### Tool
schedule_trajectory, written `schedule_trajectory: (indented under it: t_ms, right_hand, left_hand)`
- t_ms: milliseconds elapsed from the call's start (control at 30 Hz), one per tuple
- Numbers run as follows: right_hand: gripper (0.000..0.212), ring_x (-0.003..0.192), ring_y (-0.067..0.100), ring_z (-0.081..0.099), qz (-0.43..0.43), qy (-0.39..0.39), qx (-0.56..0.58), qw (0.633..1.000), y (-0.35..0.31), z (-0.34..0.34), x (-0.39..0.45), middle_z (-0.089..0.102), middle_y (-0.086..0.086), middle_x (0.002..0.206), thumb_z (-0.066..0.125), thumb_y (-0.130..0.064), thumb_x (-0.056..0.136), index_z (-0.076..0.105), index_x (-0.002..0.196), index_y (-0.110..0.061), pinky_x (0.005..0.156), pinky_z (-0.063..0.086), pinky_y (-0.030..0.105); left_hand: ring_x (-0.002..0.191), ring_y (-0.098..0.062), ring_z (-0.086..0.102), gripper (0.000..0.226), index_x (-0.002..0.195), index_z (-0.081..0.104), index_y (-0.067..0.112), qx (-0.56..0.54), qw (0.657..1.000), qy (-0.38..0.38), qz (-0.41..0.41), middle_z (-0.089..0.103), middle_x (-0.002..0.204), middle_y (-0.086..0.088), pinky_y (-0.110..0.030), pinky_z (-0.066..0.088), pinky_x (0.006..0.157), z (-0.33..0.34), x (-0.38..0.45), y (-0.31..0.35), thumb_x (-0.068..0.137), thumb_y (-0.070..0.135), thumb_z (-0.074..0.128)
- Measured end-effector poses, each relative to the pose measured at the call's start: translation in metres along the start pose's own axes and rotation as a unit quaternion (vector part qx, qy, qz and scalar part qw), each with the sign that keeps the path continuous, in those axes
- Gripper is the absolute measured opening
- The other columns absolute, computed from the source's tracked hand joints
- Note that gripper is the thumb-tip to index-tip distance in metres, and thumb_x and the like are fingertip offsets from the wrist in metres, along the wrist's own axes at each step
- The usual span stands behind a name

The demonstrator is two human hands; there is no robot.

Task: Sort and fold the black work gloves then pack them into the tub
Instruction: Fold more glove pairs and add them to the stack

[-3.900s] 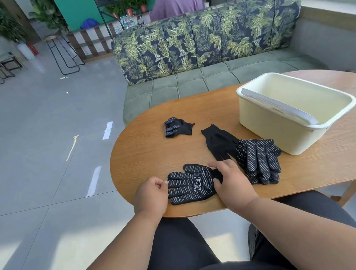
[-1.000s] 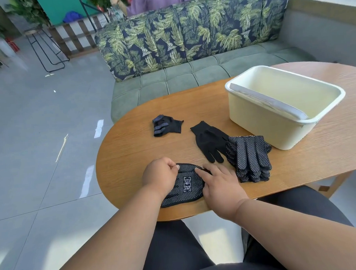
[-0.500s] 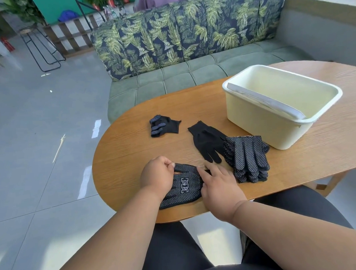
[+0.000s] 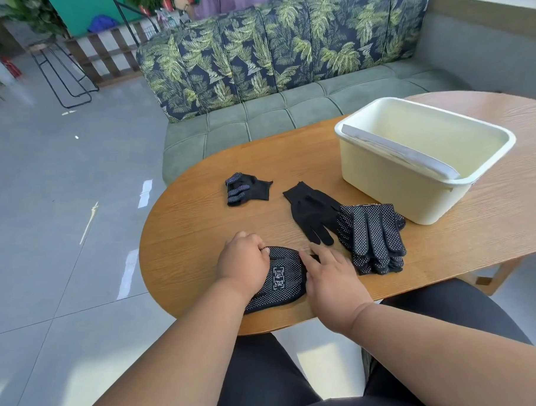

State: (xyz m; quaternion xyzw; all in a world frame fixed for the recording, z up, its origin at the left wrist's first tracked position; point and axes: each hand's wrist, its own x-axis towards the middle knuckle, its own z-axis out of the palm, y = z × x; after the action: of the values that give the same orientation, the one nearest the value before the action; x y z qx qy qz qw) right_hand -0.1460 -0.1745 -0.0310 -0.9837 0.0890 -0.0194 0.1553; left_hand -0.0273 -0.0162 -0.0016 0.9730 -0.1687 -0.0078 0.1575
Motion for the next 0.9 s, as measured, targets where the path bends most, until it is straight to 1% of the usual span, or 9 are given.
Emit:
schedule_trajectory:
  t_ms: [167,267,367,433,533,633,767,833,900]
  right_hand:
    - [0.062,0.126,0.035,0.055,0.001,0.016,0.006,1.0,0.001,0.005,0.001,0.058,0.011,0.139,0.026,-0.033,0.092,0.058,0.142,-0.015,0.108,0.047,0.049]
    - [0.065,0.121,0.035,0.057,-0.004,0.025,0.009,1.0,0.003,0.006,0.002,0.06,0.012,0.134,0.023,-0.034,0.09,0.06,0.139,-0.013,0.106,0.049,0.049]
    - [0.063,0.124,0.035,0.054,-0.005,0.027,0.017,0.999,0.003,0.005,0.001,0.058,0.011,0.138,0.025,-0.033,0.092,0.057,0.143,-0.014,0.108,0.046,0.049]
    - [0.056,0.131,0.034,0.049,-0.012,0.02,0.017,1.0,0.003,0.003,-0.001,0.052,0.01,0.144,0.035,-0.029,0.096,0.05,0.149,-0.022,0.113,0.042,0.048]
    - [0.058,0.138,0.035,0.043,-0.041,0.014,0.018,0.999,0.003,0.002,-0.001,0.047,0.009,0.152,0.054,-0.021,0.093,0.049,0.149,-0.035,0.11,0.042,0.052]
    - [0.056,0.145,0.034,0.037,-0.051,-0.008,-0.002,0.999,0.003,0.002,0.001,0.044,0.006,0.157,0.05,-0.023,0.095,0.049,0.15,-0.035,0.112,0.039,0.053]
    - [0.055,0.145,0.033,0.039,-0.049,-0.015,-0.014,0.999,0.002,0.001,0.001,0.047,0.003,0.155,0.046,-0.025,0.097,0.048,0.151,-0.033,0.113,0.037,0.051]
    - [0.055,0.147,0.032,0.036,-0.051,-0.022,-0.014,0.998,0.003,0.001,0.003,0.044,0.002,0.158,0.042,-0.027,0.098,0.045,0.153,-0.035,0.116,0.032,0.049]
    - [0.055,0.149,0.032,0.033,-0.049,-0.023,-0.011,0.998,0.003,0.002,0.004,0.041,0.002,0.16,0.039,-0.028,0.098,0.043,0.153,-0.037,0.119,0.028,0.049]
  left_hand:
    - [0.094,-0.017,0.059,0.013,0.101,0.068,0.024,-0.043,0.999,0.018,-0.009,0.065,0.1,0.008,-0.032,0.048,0.078,-0.002,-0.006,0.004,0.103,0.031,0.058]
    - [0.086,-0.008,0.061,0.006,0.101,0.064,0.027,-0.147,0.987,0.015,-0.065,0.065,0.094,0.014,-0.026,0.044,0.069,0.0,-0.009,0.005,0.103,0.03,0.059]
    - [0.091,-0.003,0.061,0.009,0.111,0.063,0.031,-0.242,0.965,0.002,-0.097,0.065,0.1,0.015,-0.02,0.042,0.072,0.001,-0.011,0.001,0.102,0.029,0.062]
    - [0.095,-0.001,0.061,0.019,0.12,0.062,0.035,-0.271,0.957,-0.008,-0.099,0.066,0.105,0.015,-0.019,0.043,0.076,0.002,-0.011,-0.003,0.102,0.029,0.062]
    - [0.098,0.0,0.063,0.017,0.118,0.066,0.033,-0.299,0.949,-0.019,-0.1,0.068,0.106,0.015,-0.021,0.047,0.081,0.002,-0.01,-0.006,0.101,0.029,0.065]
    - [0.099,-0.003,0.066,0.015,0.115,0.069,0.031,-0.332,0.937,-0.03,-0.102,0.07,0.106,0.013,-0.022,0.049,0.083,-0.001,-0.007,-0.008,0.1,0.03,0.067]
    - [0.102,-0.005,0.068,0.022,0.119,0.069,0.029,-0.39,0.912,-0.052,-0.114,0.072,0.109,0.009,-0.024,0.051,0.09,-0.007,-0.005,-0.006,0.098,0.022,0.071]
    - [0.101,-0.004,0.069,0.022,0.118,0.069,0.029,-0.415,0.901,-0.054,-0.114,0.073,0.111,0.008,-0.02,0.049,0.087,-0.01,-0.005,-0.004,0.098,0.02,0.072]
    - [0.093,0.0,0.071,0.021,0.115,0.069,0.029,-0.43,0.895,-0.054,-0.107,0.074,0.11,0.007,-0.017,0.047,0.083,-0.014,-0.006,-0.002,0.098,0.018,0.071]
